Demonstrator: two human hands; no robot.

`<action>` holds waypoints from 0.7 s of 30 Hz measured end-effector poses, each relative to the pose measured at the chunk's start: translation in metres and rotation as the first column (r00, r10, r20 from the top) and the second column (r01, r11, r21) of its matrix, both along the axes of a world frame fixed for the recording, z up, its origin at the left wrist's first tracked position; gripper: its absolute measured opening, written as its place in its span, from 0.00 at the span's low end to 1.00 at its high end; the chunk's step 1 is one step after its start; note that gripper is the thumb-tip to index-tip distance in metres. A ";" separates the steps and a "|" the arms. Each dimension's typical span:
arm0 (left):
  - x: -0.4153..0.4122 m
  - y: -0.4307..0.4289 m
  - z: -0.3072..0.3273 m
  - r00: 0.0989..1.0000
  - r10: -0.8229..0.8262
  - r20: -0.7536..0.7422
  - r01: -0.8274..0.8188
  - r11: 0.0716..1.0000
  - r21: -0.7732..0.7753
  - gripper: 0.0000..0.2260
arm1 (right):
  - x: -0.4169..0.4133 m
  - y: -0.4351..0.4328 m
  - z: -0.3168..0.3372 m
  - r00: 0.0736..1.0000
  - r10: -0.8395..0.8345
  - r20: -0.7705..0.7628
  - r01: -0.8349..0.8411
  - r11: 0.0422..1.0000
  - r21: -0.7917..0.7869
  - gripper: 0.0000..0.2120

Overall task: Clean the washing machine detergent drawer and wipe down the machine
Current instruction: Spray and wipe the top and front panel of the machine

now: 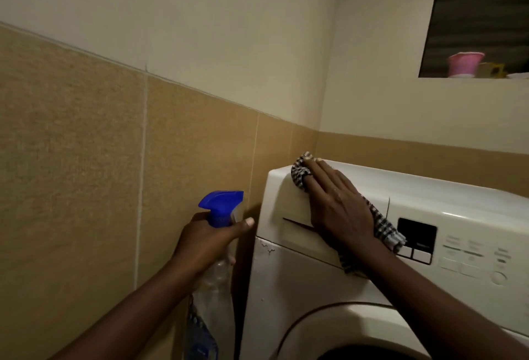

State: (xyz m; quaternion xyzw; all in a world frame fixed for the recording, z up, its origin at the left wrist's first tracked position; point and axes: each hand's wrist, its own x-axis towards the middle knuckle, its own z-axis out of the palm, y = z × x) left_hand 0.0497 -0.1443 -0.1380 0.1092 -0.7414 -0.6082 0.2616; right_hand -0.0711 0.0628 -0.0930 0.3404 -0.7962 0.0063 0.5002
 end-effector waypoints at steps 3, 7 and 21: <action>0.002 0.000 -0.002 1.000 0.005 0.009 -0.005 1.000 0.005 0.18 | 0.000 -0.004 -0.005 1.000 0.006 0.018 -0.007 0.998 0.055 0.24; 0.004 0.003 -0.008 0.999 0.000 0.043 0.000 1.000 -0.001 0.18 | 0.002 0.015 -0.033 0.995 0.097 0.026 -0.100 0.976 0.194 0.28; 0.008 0.010 -0.006 0.994 -0.067 0.089 0.067 0.998 0.000 0.18 | -0.004 -0.009 -0.038 0.983 0.150 0.105 -0.175 0.936 0.306 0.33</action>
